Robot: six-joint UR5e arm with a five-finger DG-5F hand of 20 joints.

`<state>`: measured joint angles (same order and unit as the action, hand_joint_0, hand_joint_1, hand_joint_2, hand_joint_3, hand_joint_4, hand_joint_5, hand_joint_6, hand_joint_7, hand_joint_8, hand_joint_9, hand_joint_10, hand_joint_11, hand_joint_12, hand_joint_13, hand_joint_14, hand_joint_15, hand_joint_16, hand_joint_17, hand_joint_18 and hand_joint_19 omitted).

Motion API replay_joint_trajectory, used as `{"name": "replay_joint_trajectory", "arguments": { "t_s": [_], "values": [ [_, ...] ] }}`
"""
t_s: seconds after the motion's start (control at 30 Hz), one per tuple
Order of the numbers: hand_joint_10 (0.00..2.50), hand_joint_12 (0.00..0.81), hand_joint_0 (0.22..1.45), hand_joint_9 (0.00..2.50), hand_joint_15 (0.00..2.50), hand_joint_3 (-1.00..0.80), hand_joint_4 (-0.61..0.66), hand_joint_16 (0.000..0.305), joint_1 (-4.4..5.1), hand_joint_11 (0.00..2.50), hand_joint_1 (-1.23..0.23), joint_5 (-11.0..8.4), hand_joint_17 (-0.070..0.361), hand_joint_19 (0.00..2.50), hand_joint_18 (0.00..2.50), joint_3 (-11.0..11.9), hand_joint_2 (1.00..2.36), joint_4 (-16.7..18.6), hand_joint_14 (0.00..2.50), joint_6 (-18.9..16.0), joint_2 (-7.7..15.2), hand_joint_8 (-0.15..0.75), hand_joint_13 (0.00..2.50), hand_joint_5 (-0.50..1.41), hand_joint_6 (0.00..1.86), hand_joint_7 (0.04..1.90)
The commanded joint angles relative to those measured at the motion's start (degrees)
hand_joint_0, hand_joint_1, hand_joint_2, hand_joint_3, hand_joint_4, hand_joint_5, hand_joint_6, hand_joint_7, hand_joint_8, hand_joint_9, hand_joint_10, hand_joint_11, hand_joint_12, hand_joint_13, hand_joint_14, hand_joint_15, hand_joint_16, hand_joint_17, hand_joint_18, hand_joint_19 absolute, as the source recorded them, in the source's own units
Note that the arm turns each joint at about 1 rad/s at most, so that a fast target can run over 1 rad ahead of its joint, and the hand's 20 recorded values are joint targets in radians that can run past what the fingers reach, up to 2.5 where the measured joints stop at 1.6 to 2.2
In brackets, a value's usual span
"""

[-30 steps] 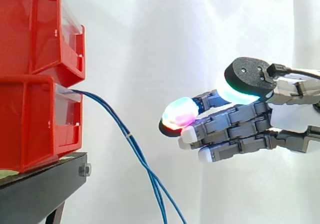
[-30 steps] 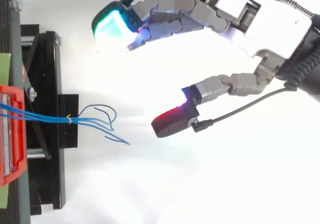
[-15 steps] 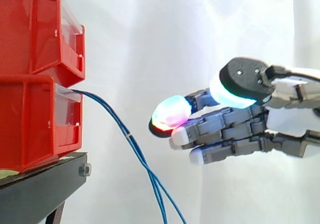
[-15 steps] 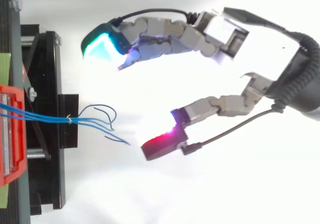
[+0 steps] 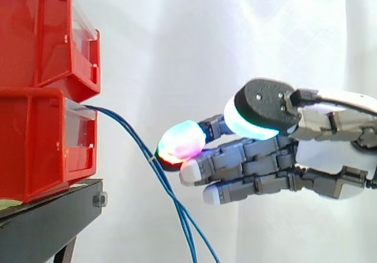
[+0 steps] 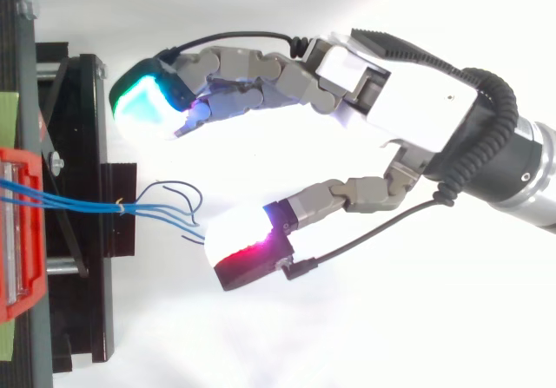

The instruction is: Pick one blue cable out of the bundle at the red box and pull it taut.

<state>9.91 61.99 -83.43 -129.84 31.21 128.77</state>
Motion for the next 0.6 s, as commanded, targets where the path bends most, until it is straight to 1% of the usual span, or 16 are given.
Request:
{"name": "replay_joint_trajectory", "arguments": {
  "t_s": [0.0, 0.03, 0.07, 0.1, 0.13, 0.2, 0.27, 0.3, 0.33, 0.43, 0.47, 0.57],
  "values": [
    [0.01, 0.414, 0.56, 0.41, 0.08, -0.50, 0.36, 0.059, 0.02, 0.23, -0.81, 0.06, 0.133, 0.25, 0.43, 0.0, 1.00, 0.4, 0.00, -0.4, 1.3, 0.327, 0.34, -0.14, 0.50, 1.03],
    [0.01, 0.412, 0.56, 0.41, 0.08, -0.50, 0.37, 0.059, 0.02, 0.23, -0.81, 0.15, 0.133, 0.25, 0.43, 0.3, 1.00, 1.4, 0.00, -0.9, 2.7, 0.328, 0.33, -0.14, 0.50, 1.04],
    [0.01, 0.410, 0.56, 0.41, 0.08, -0.49, 0.36, 0.059, -0.07, 0.24, -0.80, 0.24, 0.132, 0.26, 0.43, 0.9, 1.00, 2.4, 0.00, -1.4, 3.6, 0.327, 0.33, -0.14, 0.50, 1.07],
    [0.01, 0.411, 0.56, 0.41, 0.08, -0.47, 0.35, 0.059, -0.07, 0.24, -0.80, 0.33, 0.132, 0.26, 0.43, 1.3, 1.00, 2.8, 0.00, -1.9, 3.9, 0.329, 0.33, -0.13, 0.50, 1.09],
    [0.01, 0.408, 0.57, 0.40, 0.08, -0.46, 0.34, 0.058, -0.07, 0.23, -0.79, 0.59, 0.132, 0.25, 0.43, 2.4, 1.00, 3.3, 0.00, -3.3, 5.4, 0.328, 0.33, -0.13, 0.50, 1.13],
    [0.01, 0.408, 0.57, 0.40, 0.09, -0.42, 0.31, 0.058, -0.16, 0.23, -0.79, 0.94, 0.131, 0.26, 0.42, 3.4, 1.01, 2.9, 0.00, -4.3, 6.2, 0.328, 0.32, -0.12, 0.50, 1.18],
    [0.01, 0.406, 0.57, 0.40, 0.08, -0.39, 0.29, 0.058, -0.25, 0.24, -0.78, 1.20, 0.131, 0.26, 0.42, 3.7, 1.01, 2.5, 0.00, -4.8, 6.4, 0.328, 0.32, -0.12, 0.50, 1.25],
    [0.01, 0.407, 0.57, 0.40, 0.08, -0.37, 0.28, 0.058, -0.25, 0.23, -0.78, 1.47, 0.131, 0.26, 0.42, 4.0, 1.01, 2.0, 0.00, -4.8, 6.4, 0.329, 0.32, -0.11, 0.50, 1.34],
    [0.01, 0.407, 0.57, 0.40, 0.08, -0.35, 0.26, 0.058, -0.25, 0.23, -0.78, 1.56, 0.131, 0.25, 0.43, 4.2, 1.01, 1.7, 0.00, -4.8, 6.4, 0.329, 0.33, -0.11, 0.51, 1.36],
    [0.01, 0.407, 0.57, 0.40, 0.08, -0.30, 0.25, 0.058, -0.33, 0.24, -0.79, 1.64, 0.131, 0.26, 0.43, 5.0, 1.01, 0.6, 0.00, -4.9, 6.4, 0.332, 0.32, -0.12, 0.58, 1.31],
    [0.01, 0.408, 0.57, 0.40, 0.08, -0.25, 0.25, 0.058, -0.33, 0.23, -0.79, 1.64, 0.131, 0.25, 0.43, 5.3, 1.02, 0.4, 0.00, -4.9, 6.4, 0.333, 0.33, -0.13, 0.63, 1.24],
    [0.01, 0.407, 0.57, 0.40, 0.09, -0.21, 0.23, 0.058, -0.33, 0.24, -0.79, 1.64, 0.131, 0.27, 0.43, 5.4, 1.02, 0.2, 0.00, -4.8, 6.4, 0.334, 0.33, -0.14, 0.67, 1.20]
  ]
}}
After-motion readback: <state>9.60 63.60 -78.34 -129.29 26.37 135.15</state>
